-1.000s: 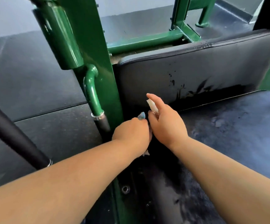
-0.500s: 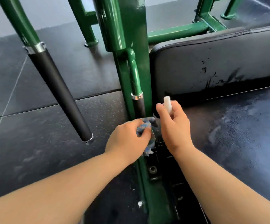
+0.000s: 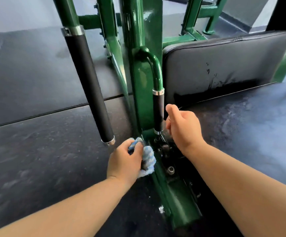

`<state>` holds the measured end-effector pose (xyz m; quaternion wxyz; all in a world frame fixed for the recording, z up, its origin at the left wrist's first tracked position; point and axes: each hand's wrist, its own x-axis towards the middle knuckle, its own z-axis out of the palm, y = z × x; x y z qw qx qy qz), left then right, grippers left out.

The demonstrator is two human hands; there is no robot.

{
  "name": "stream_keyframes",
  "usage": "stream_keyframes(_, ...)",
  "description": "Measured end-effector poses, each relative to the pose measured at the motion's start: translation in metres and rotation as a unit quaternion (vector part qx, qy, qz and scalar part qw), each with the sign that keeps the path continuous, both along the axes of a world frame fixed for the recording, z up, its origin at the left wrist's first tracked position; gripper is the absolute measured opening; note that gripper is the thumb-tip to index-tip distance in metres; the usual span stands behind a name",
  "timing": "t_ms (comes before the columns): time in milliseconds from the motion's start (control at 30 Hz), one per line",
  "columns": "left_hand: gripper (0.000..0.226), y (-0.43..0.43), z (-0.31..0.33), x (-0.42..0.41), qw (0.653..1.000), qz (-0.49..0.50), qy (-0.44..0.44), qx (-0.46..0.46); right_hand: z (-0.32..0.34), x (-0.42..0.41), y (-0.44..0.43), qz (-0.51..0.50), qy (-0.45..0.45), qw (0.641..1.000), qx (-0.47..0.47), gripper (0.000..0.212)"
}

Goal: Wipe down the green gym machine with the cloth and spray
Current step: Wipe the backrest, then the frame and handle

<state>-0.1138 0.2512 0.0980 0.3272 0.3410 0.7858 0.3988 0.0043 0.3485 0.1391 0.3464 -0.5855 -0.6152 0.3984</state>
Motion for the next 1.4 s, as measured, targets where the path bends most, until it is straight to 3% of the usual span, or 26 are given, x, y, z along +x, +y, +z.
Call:
stream_keyframes(67, 0.023, -0.008, -0.003, -0.006, 1.0, 0.016, -0.012, -0.015, 0.001, 0.002, -0.001, -0.029, 0.013, 0.999, 0.003, 0.062)
stream_keyframes(167, 0.021, -0.018, 0.004, -0.008, 0.997, -0.058, -0.039, -0.011, 0.005, 0.004, 0.003, -0.066, 0.024, 0.997, -0.013, 0.06)
stream_keyframes(234, 0.016, -0.02, 0.006, -0.016, 0.992, -0.121, -0.014, -0.011, 0.007, 0.0, 0.004, -0.067, 0.014, 0.998, -0.018, 0.058)
stream_keyframes(434, 0.024, -0.006, 0.003, -0.044, 0.992, -0.126, 0.019, -0.022, 0.007, -0.005, -0.003, -0.062, -0.012, 0.997, -0.054, 0.063)
stream_keyframes(567, 0.031, -0.011, -0.006, -0.062, 0.984, -0.171, 0.037, -0.031, 0.022, -0.004, -0.002, -0.047, -0.017, 0.998, -0.031, 0.054)
stream_keyframes(801, 0.032, 0.0, 0.004, -0.109, 0.993, -0.109, 0.022, -0.051, 0.085, -0.029, 0.038, -0.053, -0.033, 0.998, 0.002, 0.055)
stream_keyframes(967, 0.028, 0.022, 0.027, -0.122, 0.997, -0.055, -0.042, 0.044, 0.097, -0.04, 0.041, -0.061, -0.043, 0.995, -0.06, 0.055)
stream_keyframes(1067, 0.027, 0.032, 0.048, -0.122, 0.983, -0.063, -0.144, 0.098, 0.102, -0.046, 0.039, -0.052, -0.079, 0.994, -0.055, 0.05)
stream_keyframes(1201, 0.028, 0.038, 0.078, -0.121, 0.978, -0.025, -0.114, 0.173, 0.119, -0.056, 0.028, -0.039, -0.016, 0.996, -0.074, 0.051)
stream_keyframes(1334, 0.024, 0.05, 0.121, -0.14, 0.938, 0.028, -0.196, 0.284, 0.184, -0.091, 0.023, 0.048, 0.016, 0.999, -0.008, 0.055)
stream_keyframes(1401, 0.016, 0.052, 0.145, -0.146, 0.925, 0.051, -0.196, 0.323, 0.218, -0.11, 0.025, 0.048, 0.043, 0.998, 0.027, 0.054)
